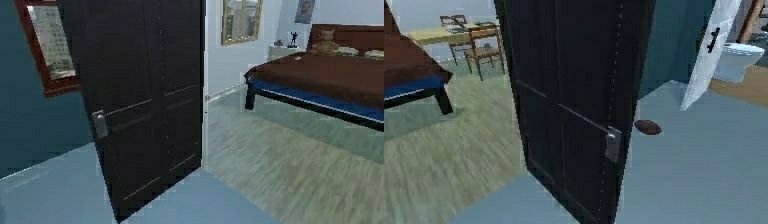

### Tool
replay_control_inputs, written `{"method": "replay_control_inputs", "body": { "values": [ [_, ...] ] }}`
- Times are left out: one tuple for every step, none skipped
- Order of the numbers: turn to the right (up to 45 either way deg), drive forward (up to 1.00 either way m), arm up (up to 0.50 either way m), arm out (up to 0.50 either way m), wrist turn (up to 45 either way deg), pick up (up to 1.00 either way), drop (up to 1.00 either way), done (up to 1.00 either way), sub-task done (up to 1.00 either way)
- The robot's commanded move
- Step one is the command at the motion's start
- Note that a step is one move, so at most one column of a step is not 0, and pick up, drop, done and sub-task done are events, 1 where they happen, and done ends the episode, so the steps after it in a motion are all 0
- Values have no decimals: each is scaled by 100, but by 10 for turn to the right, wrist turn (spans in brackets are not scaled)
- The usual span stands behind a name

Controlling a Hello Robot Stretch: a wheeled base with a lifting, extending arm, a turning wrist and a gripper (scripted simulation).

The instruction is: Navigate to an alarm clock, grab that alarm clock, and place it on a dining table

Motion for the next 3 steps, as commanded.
{"method": "replay_control_inputs", "body": {
  "values": [
    [420, 0, 0, 0, 0, 0, 0, 0, 0],
    [0, 45, 0, 0, 0, 0, 0, 0, 0],
    [120, 0, 0, 0, 0, 0, 0, 0, 0]
  ]
}}
